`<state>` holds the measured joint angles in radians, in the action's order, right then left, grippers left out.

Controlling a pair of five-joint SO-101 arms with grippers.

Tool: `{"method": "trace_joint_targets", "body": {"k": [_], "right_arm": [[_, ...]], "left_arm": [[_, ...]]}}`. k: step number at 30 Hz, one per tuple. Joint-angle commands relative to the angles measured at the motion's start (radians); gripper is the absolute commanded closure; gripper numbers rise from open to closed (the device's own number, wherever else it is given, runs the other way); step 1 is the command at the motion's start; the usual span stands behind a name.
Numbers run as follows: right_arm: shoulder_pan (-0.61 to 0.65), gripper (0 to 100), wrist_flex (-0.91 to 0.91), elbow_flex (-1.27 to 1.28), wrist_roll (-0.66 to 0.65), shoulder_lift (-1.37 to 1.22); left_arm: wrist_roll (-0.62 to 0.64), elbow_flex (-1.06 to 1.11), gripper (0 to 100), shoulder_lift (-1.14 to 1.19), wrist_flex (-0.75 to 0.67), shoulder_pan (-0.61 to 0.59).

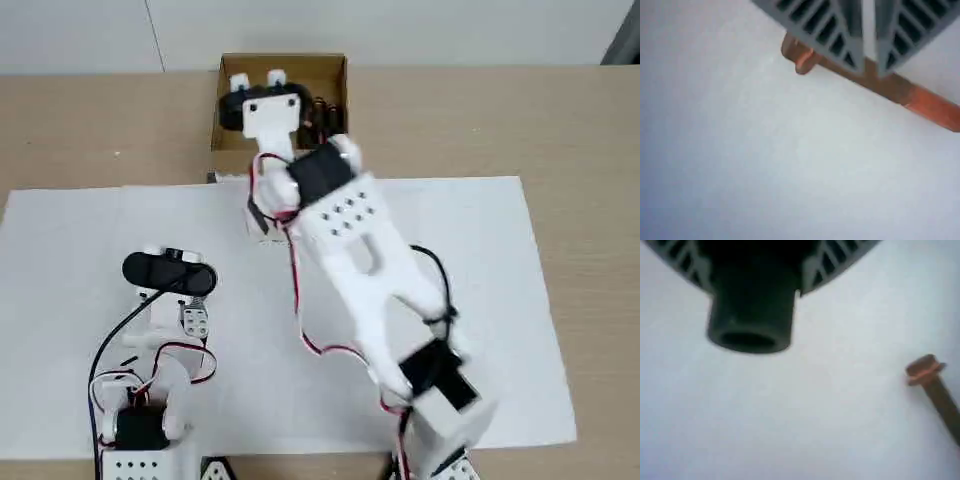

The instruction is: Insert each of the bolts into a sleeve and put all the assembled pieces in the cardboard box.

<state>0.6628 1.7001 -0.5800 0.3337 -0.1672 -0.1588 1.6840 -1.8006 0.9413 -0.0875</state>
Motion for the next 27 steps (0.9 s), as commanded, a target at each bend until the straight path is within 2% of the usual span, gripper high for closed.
{"method": "trace_joint_targets", "body": {"k": [1, 6, 12, 20, 27], "right_arm": [[-0.002, 99.6, 0.021, -0.051, 0.002, 0.208], [-0.016, 99.6, 0.027, -0.015, 0.0, 0.398], [-0.122, 99.6, 0.019, 0.302, 0.0, 0.638], [-0.211, 99.6, 0.007, 0.649, 0.003, 0.889], [-0.323, 99.6, -0.036, 0.896, 0.003, 1.087]], "left_arm": [[-0.002, -0.008, 100, -0.008, -0.025, -0.009], [-0.005, -0.041, 100, -0.002, 0.031, -0.02], [-0.003, -0.185, 100, 0.0, 0.172, -0.072], [-0.003, -0.406, 100, 0.014, 0.315, -0.071], [0.002, -0.628, 100, 0.287, 0.342, -0.071]]}}
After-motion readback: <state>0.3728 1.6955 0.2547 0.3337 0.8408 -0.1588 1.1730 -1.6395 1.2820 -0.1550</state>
